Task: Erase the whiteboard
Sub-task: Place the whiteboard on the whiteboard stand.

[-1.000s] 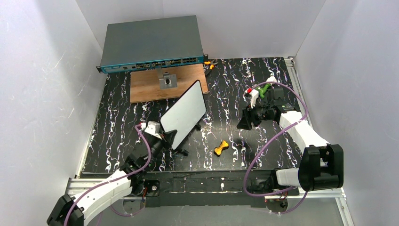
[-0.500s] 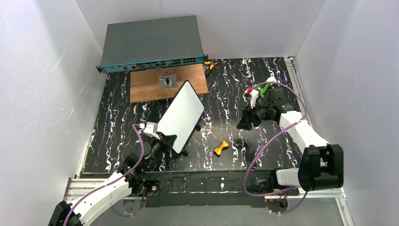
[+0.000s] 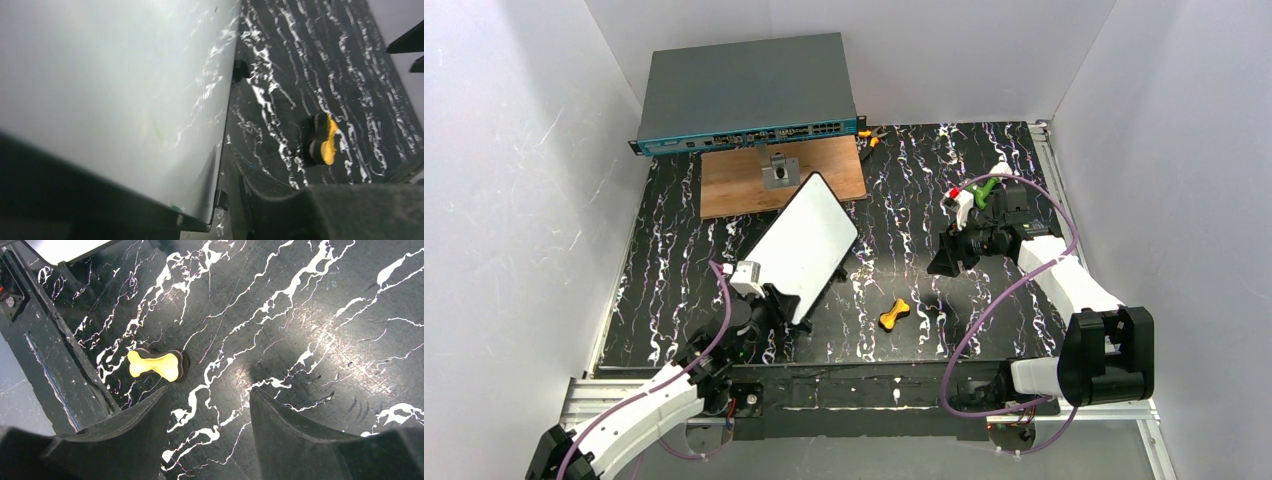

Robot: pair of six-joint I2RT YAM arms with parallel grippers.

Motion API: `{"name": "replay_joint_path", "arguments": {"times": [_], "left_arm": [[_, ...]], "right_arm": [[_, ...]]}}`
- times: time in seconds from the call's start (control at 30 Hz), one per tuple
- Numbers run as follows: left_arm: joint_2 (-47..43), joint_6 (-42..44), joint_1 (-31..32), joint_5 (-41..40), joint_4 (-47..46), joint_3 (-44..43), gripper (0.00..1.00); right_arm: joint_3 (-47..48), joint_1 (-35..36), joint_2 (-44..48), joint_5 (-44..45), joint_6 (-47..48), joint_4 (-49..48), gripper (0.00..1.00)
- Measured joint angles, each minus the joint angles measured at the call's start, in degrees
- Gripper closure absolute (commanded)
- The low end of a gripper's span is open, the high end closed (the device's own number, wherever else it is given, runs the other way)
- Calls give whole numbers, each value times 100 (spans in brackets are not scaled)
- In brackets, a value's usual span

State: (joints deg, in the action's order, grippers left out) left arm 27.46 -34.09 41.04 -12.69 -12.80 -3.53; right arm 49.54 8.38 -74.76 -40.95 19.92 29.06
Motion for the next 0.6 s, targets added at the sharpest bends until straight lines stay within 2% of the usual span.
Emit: {"name": "replay_joint_path", "arguments": {"times": [0.4, 0.53, 0.6], "left_arm": [[-575, 4, -2, -179, 1222, -155, 54], [-662, 52, -2, -184, 1386, -214, 42], [-710, 70, -2, -188, 1480, -258, 40]], "right_arm": [[0, 0, 2, -20, 2, 0, 34], [0, 0, 2, -20, 4, 0, 33], [0, 0, 2, -20, 9, 0, 32]]}}
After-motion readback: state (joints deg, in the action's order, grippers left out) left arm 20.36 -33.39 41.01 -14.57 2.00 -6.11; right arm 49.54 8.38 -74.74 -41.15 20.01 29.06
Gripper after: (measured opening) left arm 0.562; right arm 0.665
